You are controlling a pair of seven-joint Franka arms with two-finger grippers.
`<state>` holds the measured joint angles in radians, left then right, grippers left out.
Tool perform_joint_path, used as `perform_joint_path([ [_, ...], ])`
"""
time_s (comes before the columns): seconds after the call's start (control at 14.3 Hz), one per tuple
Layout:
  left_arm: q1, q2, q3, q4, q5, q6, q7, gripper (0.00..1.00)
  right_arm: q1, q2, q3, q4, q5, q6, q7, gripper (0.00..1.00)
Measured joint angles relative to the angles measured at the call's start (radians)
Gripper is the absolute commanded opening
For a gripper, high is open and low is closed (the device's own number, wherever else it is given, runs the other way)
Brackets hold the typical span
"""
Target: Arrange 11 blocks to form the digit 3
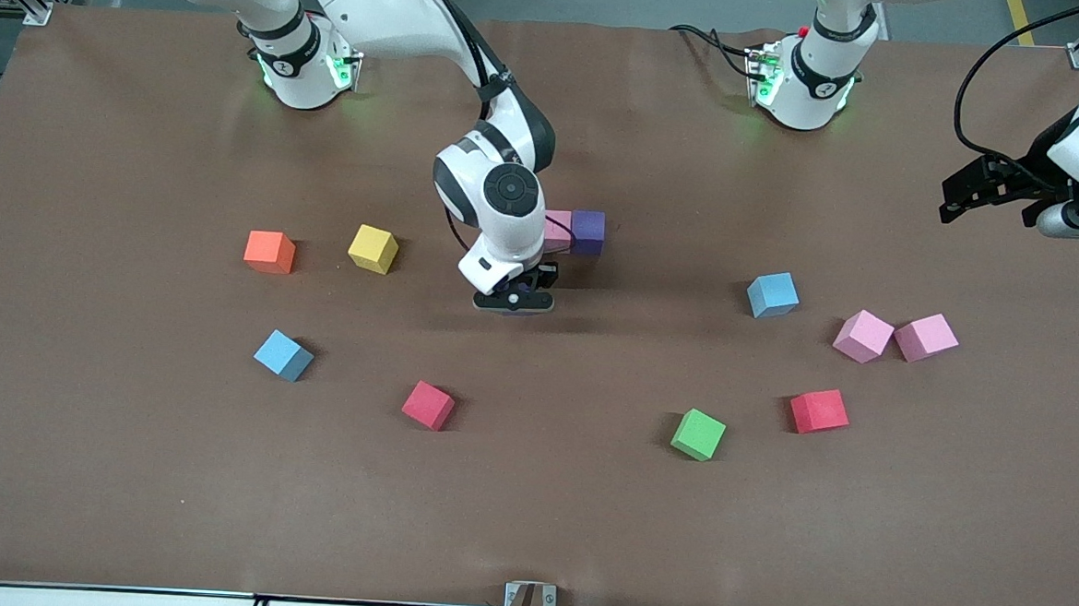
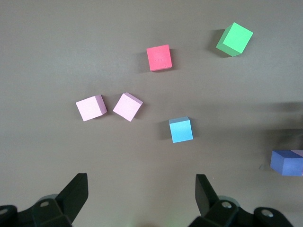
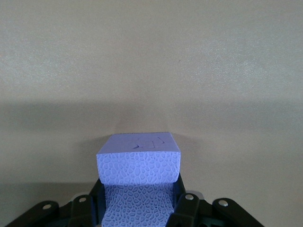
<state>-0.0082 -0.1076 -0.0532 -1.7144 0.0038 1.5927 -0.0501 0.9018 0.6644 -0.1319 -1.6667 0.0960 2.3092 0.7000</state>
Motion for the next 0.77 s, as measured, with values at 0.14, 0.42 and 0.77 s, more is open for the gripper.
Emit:
perform_joint_path([
  [0.14,0.000,0.000,0.000,0.000,0.000,0.000,0.000,1.00,0.000,0.000,0.000,0.000,0.000,0.000,0.000,0.02],
  [0.42,0.002,0.000,0.000,0.000,0.000,0.000,0.000,1.00,0.001,0.000,0.000,-0.004,0.000,0.000,0.000,0.02],
  [0.77,0.001,0.009,0.000,0.000,0.000,0.000,0.000,1.00,0.001,0.000,0.000,-0.005,0.000,0.000,0.001,0.05],
])
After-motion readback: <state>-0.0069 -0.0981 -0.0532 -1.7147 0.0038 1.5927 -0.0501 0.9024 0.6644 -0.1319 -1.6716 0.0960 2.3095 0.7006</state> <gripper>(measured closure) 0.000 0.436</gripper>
